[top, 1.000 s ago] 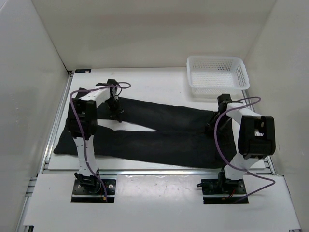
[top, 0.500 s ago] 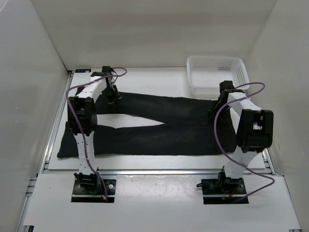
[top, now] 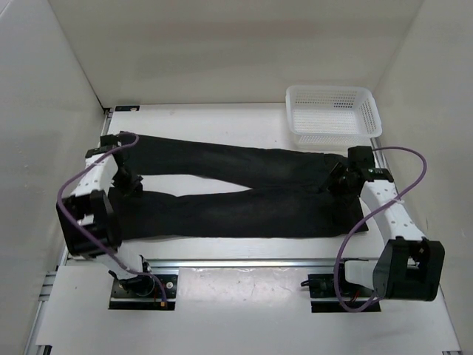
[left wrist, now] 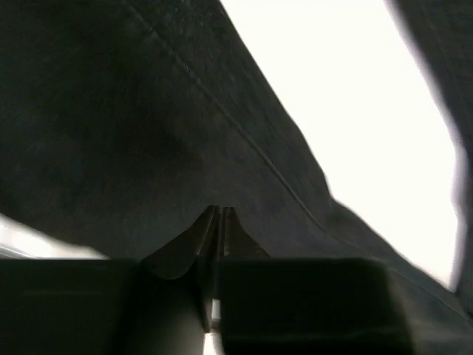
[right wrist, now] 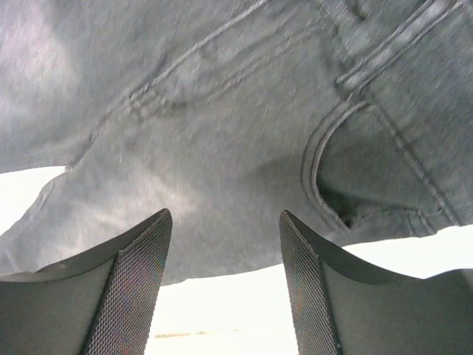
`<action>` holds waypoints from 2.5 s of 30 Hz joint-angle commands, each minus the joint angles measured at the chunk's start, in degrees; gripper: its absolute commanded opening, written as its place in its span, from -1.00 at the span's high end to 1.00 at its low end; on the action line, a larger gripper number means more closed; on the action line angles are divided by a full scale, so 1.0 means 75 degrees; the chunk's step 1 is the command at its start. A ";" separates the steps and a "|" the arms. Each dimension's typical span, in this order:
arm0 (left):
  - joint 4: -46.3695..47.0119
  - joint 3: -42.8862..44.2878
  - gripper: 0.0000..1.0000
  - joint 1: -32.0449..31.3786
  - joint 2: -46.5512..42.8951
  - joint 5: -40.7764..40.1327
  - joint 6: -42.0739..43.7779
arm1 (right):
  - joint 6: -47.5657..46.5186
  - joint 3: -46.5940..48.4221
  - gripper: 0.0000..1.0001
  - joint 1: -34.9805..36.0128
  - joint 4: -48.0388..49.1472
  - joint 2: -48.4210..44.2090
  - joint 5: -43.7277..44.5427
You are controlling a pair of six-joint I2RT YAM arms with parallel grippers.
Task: Fold and stack the trousers
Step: Flatten the trousers out, then fold the trousers
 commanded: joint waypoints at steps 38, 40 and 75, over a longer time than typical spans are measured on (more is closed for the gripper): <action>0.0548 0.0130 -0.56 0.2697 0.1209 -0.0554 -0.0241 | -0.0814 0.1271 -0.29 0.0051 -0.2107 -0.1741 -0.0614; 0.0548 0.0130 -0.62 0.2861 0.1408 -0.0555 -0.0242 | -0.0814 0.1271 -0.29 0.0051 -0.2107 -0.1741 -0.0684; 0.0093 0.0563 0.79 0.2358 0.0871 -0.1352 -0.0043 | -0.0136 -0.0003 -0.32 -0.0019 -0.2506 -0.2257 -0.1631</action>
